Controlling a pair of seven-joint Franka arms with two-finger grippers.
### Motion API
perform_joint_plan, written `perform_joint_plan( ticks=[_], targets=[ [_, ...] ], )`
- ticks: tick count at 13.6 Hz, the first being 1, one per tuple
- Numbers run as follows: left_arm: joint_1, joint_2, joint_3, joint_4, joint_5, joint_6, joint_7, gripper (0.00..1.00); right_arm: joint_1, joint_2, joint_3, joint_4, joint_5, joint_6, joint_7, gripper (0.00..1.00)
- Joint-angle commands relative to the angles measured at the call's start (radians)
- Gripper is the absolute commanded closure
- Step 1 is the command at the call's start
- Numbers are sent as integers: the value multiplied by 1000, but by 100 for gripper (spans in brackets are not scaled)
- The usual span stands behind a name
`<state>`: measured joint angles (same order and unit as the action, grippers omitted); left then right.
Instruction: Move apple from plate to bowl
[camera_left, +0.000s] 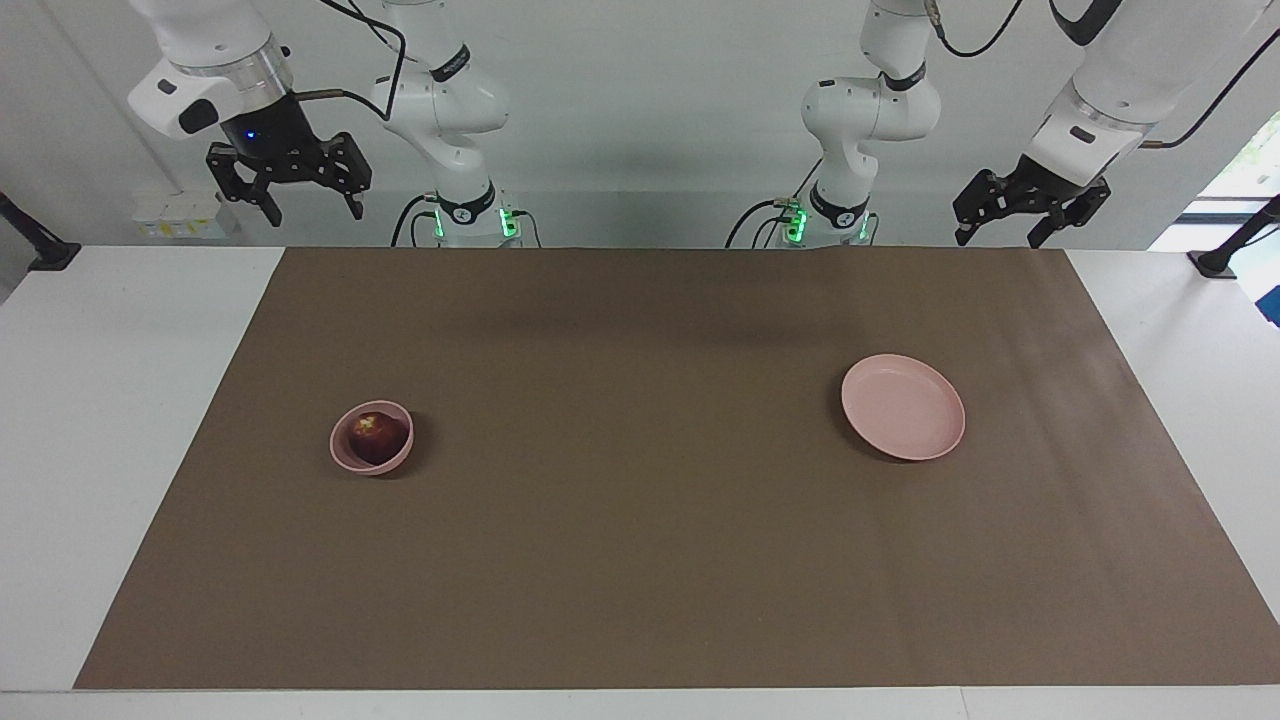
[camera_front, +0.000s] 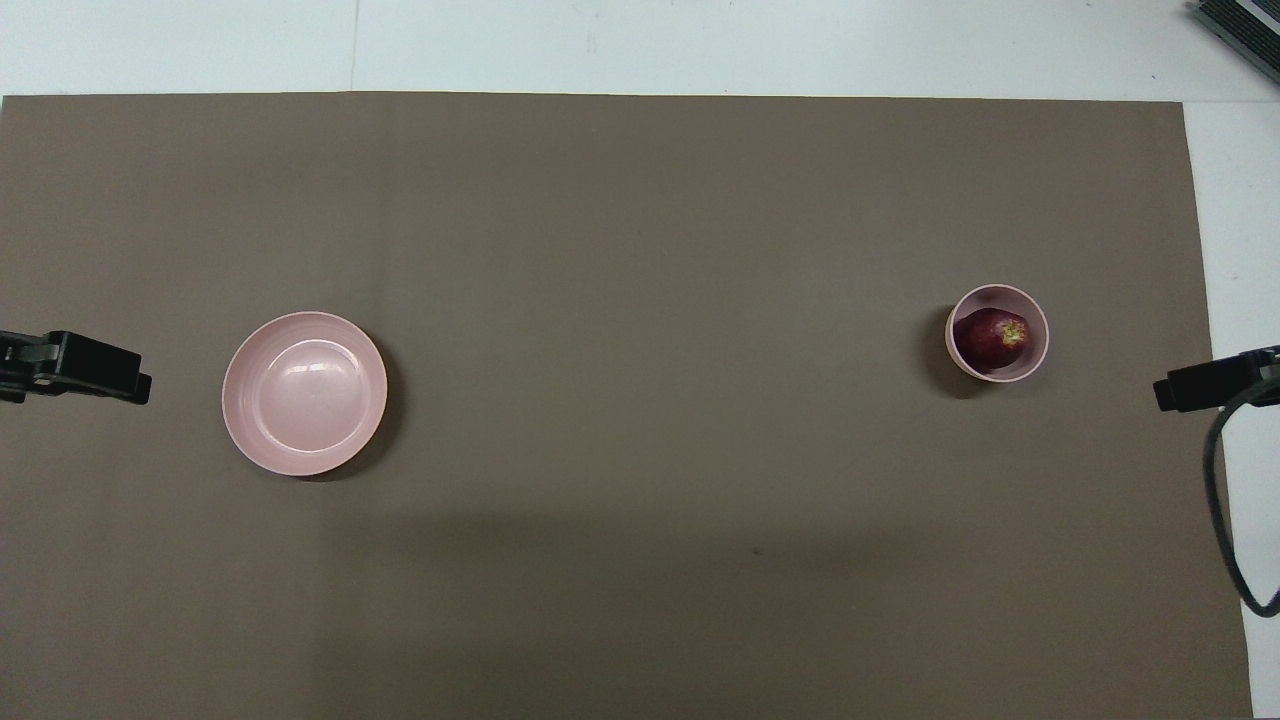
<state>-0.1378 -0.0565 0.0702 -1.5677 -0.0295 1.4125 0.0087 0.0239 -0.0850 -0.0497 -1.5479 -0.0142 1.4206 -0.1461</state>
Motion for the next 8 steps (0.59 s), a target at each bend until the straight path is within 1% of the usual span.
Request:
perform_joint_plan(
  ticks=[1, 4, 8],
  targets=[
    [1, -16, 0, -5, 10, -17, 4, 0, 2, -25, -1, -29, -13, 12, -17, 0],
    [1, -16, 0, -5, 10, -17, 4, 0, 2, -16, 1, -12, -16, 12, -15, 0],
    [1, -16, 0, -5, 10, -17, 4, 0, 2, -19, 2, -20, -16, 12, -12, 0]
  ],
)
